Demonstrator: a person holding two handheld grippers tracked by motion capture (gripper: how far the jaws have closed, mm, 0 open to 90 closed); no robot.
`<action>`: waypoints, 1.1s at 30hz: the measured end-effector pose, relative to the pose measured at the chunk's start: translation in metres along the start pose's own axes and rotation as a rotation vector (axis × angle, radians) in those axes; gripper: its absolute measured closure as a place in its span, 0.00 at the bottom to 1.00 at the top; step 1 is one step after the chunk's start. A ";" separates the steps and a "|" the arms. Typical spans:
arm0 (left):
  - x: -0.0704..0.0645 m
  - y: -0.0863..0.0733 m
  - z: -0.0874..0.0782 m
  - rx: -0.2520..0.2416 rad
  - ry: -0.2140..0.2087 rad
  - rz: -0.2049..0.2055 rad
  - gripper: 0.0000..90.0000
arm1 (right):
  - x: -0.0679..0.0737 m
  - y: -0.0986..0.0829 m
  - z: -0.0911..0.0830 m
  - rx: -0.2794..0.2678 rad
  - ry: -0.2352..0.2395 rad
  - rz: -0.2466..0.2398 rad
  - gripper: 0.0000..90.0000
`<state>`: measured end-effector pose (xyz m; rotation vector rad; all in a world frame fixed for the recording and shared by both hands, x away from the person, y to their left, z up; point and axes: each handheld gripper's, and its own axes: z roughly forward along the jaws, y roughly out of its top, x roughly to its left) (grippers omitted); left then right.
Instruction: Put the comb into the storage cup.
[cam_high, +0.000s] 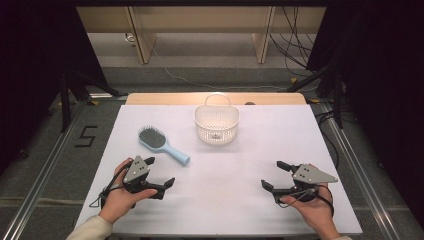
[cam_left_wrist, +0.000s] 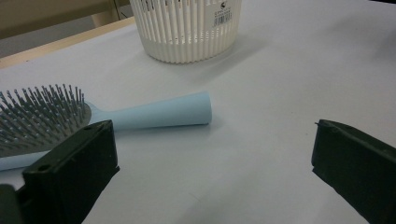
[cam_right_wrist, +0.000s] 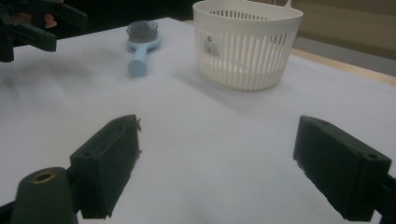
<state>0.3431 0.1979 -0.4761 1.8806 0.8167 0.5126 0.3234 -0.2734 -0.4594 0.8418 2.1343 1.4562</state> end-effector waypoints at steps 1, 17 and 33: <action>0.000 0.000 0.000 0.000 0.001 0.002 0.00 | 0.000 0.000 0.000 0.000 0.001 0.000 0.17; 0.010 0.023 0.008 -0.009 0.076 -0.057 0.92 | -0.001 -0.001 0.001 0.003 -0.001 0.005 0.17; 0.018 0.050 0.088 0.188 0.134 -0.120 1.00 | -0.001 -0.001 0.001 0.002 -0.001 0.004 0.17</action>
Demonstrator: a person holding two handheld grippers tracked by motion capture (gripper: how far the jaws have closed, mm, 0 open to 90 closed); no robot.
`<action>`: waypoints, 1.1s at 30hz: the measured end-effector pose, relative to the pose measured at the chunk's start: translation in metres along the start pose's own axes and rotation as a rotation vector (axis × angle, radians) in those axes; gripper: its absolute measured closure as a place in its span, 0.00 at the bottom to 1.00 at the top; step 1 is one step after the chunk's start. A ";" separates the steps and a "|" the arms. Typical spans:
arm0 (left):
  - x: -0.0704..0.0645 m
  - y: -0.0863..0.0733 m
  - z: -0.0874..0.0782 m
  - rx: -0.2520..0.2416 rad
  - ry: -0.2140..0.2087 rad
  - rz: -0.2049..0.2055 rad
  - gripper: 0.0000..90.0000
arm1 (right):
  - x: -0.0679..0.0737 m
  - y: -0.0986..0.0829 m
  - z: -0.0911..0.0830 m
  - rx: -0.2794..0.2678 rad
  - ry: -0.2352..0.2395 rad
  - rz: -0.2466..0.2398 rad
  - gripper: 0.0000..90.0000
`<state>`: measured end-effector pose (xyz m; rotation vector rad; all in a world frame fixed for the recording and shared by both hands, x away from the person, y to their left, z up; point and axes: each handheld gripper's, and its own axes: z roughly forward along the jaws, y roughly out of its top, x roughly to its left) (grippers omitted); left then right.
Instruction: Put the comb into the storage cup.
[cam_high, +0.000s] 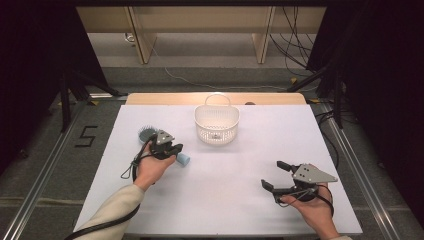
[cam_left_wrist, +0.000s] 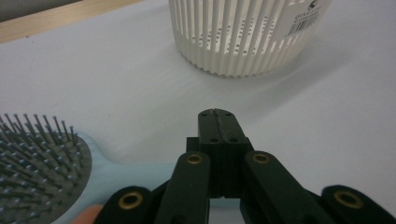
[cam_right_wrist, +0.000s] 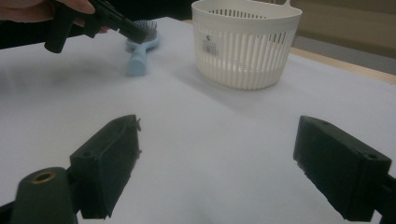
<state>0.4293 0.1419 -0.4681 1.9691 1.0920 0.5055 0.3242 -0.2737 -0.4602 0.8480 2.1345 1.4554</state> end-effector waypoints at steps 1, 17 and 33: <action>0.000 0.001 0.002 0.008 0.005 0.003 1.00 | 0.000 0.000 0.000 0.000 0.001 0.000 0.17; 0.002 -0.002 0.020 0.082 0.024 0.008 1.00 | 0.000 -0.001 0.001 0.007 0.007 0.005 0.17; 0.002 -0.001 0.023 0.110 0.022 0.004 1.00 | -0.001 -0.001 0.002 0.011 0.014 0.006 0.17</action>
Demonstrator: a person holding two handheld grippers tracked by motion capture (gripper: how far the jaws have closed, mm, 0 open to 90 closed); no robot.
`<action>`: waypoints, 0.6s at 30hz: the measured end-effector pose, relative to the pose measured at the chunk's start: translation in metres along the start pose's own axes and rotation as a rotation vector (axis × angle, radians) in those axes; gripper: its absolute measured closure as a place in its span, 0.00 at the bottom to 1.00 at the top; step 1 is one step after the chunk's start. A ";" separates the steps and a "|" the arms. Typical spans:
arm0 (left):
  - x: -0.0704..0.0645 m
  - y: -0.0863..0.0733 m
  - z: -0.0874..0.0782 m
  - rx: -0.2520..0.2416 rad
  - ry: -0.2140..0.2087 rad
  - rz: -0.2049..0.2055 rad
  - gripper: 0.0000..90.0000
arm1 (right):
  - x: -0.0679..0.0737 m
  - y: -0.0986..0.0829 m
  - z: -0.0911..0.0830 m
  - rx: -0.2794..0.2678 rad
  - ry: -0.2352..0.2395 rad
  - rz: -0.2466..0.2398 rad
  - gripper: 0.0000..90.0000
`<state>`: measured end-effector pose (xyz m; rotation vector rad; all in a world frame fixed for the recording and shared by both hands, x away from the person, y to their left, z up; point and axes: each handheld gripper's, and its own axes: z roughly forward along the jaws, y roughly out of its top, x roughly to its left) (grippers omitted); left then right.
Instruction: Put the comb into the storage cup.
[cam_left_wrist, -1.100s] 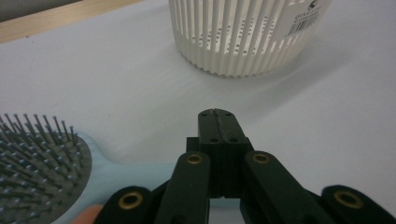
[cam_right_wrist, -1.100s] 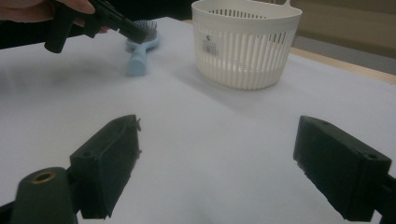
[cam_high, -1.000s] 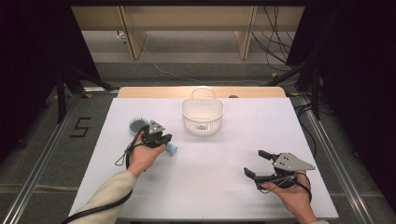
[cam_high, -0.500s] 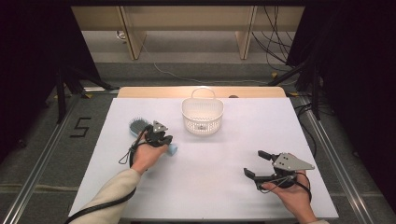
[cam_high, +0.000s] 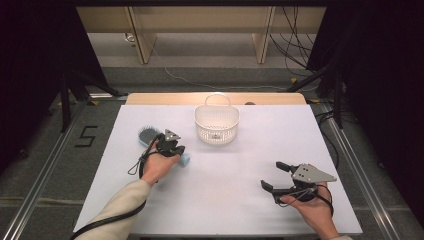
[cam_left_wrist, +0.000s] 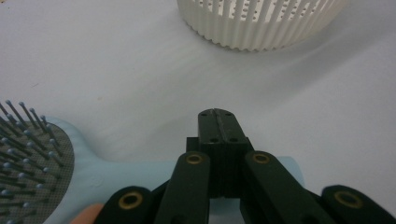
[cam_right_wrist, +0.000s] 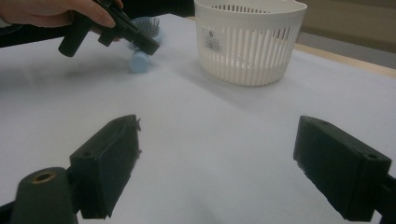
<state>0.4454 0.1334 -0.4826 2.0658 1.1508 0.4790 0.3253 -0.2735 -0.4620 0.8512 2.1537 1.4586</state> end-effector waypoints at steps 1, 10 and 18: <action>0.000 0.000 0.000 0.001 0.000 0.000 1.00 | 0.000 0.000 0.000 0.000 0.000 0.000 0.17; 0.001 0.001 -0.002 0.017 -0.008 -0.003 1.00 | 0.000 0.000 0.000 0.000 -0.001 0.000 0.17; 0.001 0.002 -0.004 0.039 -0.013 -0.004 1.00 | 0.000 0.000 0.000 -0.001 0.001 0.001 0.17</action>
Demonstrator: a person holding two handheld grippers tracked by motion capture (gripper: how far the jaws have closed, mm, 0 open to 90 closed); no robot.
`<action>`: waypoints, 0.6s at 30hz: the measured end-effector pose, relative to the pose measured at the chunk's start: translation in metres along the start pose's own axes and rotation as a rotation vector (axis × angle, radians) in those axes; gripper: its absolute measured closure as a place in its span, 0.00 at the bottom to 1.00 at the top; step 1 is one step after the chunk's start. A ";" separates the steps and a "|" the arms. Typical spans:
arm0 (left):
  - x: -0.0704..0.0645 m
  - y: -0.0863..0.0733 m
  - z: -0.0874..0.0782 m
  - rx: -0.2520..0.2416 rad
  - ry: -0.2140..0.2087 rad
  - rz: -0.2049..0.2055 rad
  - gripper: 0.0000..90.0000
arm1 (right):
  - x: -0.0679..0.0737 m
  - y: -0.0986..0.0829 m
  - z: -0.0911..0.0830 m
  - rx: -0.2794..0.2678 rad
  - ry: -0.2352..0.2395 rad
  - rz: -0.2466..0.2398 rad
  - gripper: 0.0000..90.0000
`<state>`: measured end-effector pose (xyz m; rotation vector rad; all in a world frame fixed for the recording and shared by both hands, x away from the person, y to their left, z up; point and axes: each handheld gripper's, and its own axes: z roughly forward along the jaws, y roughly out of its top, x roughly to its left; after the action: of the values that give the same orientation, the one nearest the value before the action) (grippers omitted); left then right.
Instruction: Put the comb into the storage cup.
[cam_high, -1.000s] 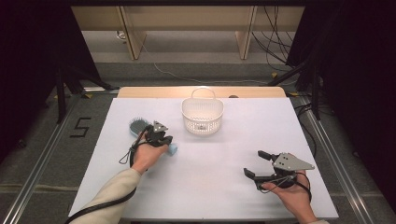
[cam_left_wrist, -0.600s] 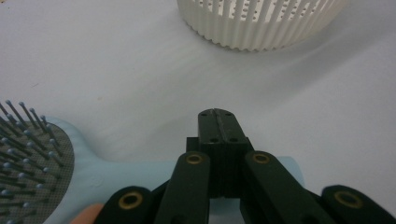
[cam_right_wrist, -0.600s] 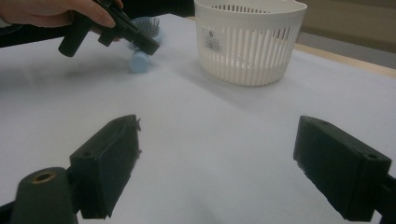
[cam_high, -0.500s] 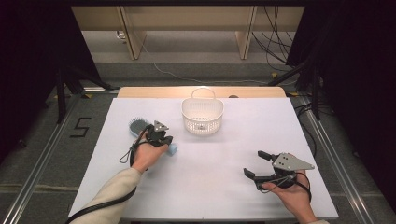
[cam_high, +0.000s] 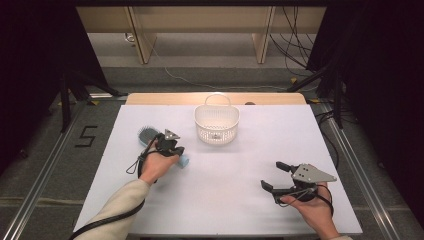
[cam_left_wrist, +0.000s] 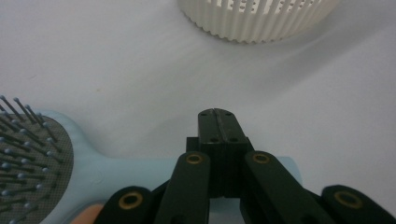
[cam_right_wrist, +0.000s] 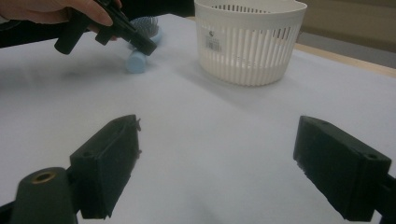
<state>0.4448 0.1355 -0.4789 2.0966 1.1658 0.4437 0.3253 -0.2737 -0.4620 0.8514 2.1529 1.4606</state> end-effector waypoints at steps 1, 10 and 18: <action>0.000 0.000 -0.001 0.007 -0.003 -0.004 1.00 | 0.000 0.000 0.000 0.000 -0.002 -0.001 0.17; 0.001 -0.003 -0.009 0.049 -0.014 0.000 1.00 | 0.001 0.001 -0.001 -0.003 -0.002 -0.002 0.17; 0.000 -0.011 -0.017 0.095 -0.026 0.014 1.00 | 0.001 0.001 -0.001 -0.001 0.000 -0.003 0.17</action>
<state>0.4280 0.1468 -0.4746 2.1868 1.1784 0.3726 0.3239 -0.2732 -0.4608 0.8481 2.1515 1.4605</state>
